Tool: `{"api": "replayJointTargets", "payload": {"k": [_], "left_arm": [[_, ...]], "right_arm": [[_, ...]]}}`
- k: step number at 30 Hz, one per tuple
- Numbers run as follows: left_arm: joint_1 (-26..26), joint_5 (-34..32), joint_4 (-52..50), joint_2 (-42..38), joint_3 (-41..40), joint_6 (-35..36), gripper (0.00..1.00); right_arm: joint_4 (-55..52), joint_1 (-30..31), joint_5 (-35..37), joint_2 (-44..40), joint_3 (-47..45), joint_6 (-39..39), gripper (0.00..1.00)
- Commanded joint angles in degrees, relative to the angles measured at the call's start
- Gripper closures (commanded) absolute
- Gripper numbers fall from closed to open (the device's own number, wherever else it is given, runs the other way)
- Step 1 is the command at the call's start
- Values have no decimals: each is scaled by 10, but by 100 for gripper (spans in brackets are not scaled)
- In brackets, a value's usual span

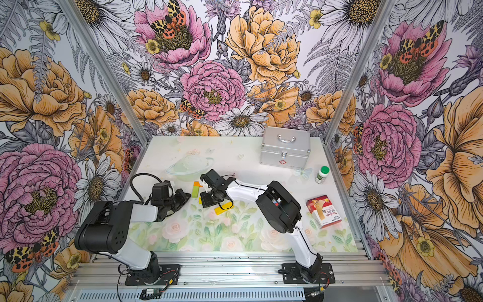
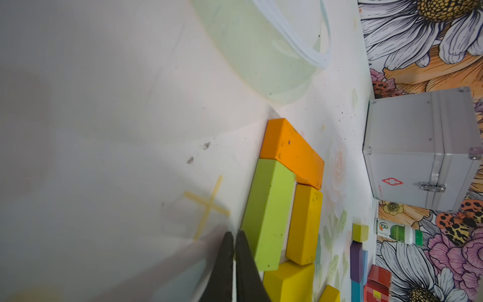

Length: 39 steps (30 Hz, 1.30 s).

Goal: Assemble the letter p with building blocks
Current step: Assemble the building block at the center of the board.

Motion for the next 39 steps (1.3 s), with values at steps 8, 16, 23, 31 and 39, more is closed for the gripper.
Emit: {"api": "replayJointTargets", "payload": {"k": [8,16,23,31,39], "left_arm": [[-31,-52,-2,-59,-55,-25,95],[-82,-48,0,-55,-42,-37,98],[-92,-44,3,-45,-32,-43,98],[-93,-29,18,-26,-28,-47,99],[-92,-22,30,-7,-25,-50,99]], "right_arm": [[-4,-41,46,-58,-66,-6,100],[-2,-41,40,-20,-54,-8,100],[8,-40,32,11,-44,-9,100],[17,-40,21,35,-33,-7,100],[21,-40,11,39,-34,-3,100]]}}
